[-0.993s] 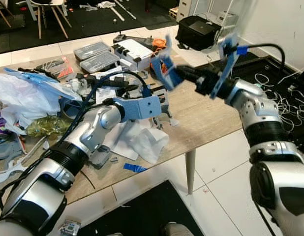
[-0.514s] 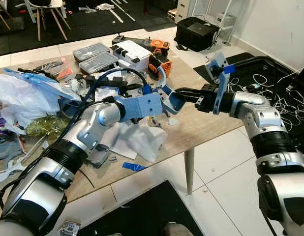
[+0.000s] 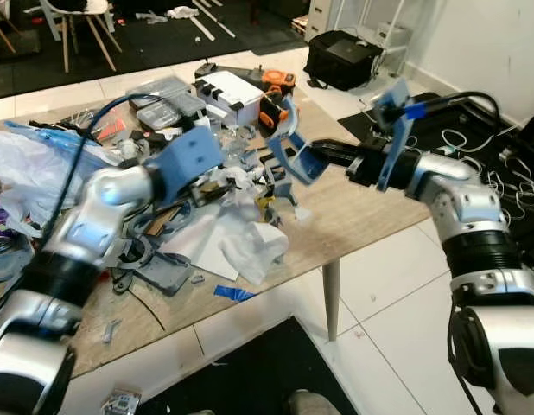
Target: Picking trash to rubbish bin
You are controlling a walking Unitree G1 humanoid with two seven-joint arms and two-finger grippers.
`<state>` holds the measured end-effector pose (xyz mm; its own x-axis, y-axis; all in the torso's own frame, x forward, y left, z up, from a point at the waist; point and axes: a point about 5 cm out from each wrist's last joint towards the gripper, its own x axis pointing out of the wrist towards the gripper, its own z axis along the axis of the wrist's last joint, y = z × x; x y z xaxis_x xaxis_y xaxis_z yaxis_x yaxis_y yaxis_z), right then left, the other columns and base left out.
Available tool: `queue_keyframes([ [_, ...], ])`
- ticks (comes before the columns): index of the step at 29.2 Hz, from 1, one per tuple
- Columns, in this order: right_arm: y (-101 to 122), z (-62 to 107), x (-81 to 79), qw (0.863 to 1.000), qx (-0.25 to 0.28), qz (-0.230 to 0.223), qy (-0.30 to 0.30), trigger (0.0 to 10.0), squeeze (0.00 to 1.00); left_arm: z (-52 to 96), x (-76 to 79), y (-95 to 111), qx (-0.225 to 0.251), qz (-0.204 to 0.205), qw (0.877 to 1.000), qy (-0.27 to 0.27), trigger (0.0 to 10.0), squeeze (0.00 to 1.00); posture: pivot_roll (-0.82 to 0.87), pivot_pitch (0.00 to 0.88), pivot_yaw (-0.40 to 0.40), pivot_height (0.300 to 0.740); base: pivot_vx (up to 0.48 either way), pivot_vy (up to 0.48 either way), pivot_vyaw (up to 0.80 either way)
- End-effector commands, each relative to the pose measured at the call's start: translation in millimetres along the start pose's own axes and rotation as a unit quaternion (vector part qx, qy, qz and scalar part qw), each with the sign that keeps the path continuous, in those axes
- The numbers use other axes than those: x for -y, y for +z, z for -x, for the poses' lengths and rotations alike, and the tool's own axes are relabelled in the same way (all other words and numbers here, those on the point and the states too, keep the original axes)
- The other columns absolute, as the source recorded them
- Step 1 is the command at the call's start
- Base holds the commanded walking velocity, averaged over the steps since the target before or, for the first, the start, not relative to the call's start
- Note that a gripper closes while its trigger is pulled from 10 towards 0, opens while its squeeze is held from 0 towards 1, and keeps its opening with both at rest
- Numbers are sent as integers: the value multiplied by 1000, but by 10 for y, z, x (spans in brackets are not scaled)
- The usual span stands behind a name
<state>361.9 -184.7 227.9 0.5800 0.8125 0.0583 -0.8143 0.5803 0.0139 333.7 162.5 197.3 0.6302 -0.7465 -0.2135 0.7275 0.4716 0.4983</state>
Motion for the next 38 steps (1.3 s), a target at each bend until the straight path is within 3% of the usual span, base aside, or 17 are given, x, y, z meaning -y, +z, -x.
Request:
queue_keyframes([
  [1,58,28,-29,999,35,-8,9,10000,0,28,-7,68,31,25,999,-3,10000,0,-57,0,-31,740,0,0,0],
  [4,79,119,-15,995,93,-40,0,10000,0,-2,28,129,81,89,993,11,10000,0,-60,0,-33,740,0,0,0],
  [6,39,187,9,989,128,-81,-6,10000,0,-58,36,224,128,152,979,32,10000,0,-60,0,-33,740,0,0,0],
  [9,-8,214,15,988,128,-85,-13,10000,0,-85,38,287,155,186,969,42,10000,0,-57,0,-33,740,0,0,0],
  [10,-63,230,16,988,123,-88,-20,10000,0,-110,44,351,183,224,956,48,10000,0,-53,0,-38,740,0,0,0],
  [11,-63,230,16,988,123,-88,-20,10000,0,-110,44,351,183,224,956,48,10000,0,-53,0,-38,740,0,0,0],
  [12,-122,241,5,990,111,-81,-23,10000,0,-130,52,405,206,252,944,55,10000,0,-53,0,-38,740,0,0,0],
  [13,-122,241,5,990,111,-81,-23,10000,0,-130,52,405,206,252,944,55,10000,0,-53,0,-38,740,0,0,0],
  [15,-190,242,-31,992,98,-73,-18,10000,0,-174,75,481,238,291,925,61,10000,0,-51,0,-37,740,0,0,0],
  [16,-190,242,-31,992,98,-73,-18,10000,0,-174,75,481,238,291,925,61,10000,0,-51,0,-37,740,0,0,0],
  [21,-148,211,-66,989,122,-84,-3,10000,0,-247,162,609,277,338,899,37,10000,0,-49,0,-39,740,0,0,0],
  [26,-175,178,-105,989,118,-88,8,10000,0,-274,210,630,274,355,893,36,10000,0,-48,0,-41,740,0,0,0],
  [30,-228,157,-203,992,93,-67,48,10000,0,-320,301,636,264,374,888,24,10000,0,-49,0,-42,740,0,0,0],
  [38,-239,168,-248,995,70,-40,65,10000,0,-338,326,625,252,372,893,30,10000,0,-52,0,-40,740,0,0,0],
])
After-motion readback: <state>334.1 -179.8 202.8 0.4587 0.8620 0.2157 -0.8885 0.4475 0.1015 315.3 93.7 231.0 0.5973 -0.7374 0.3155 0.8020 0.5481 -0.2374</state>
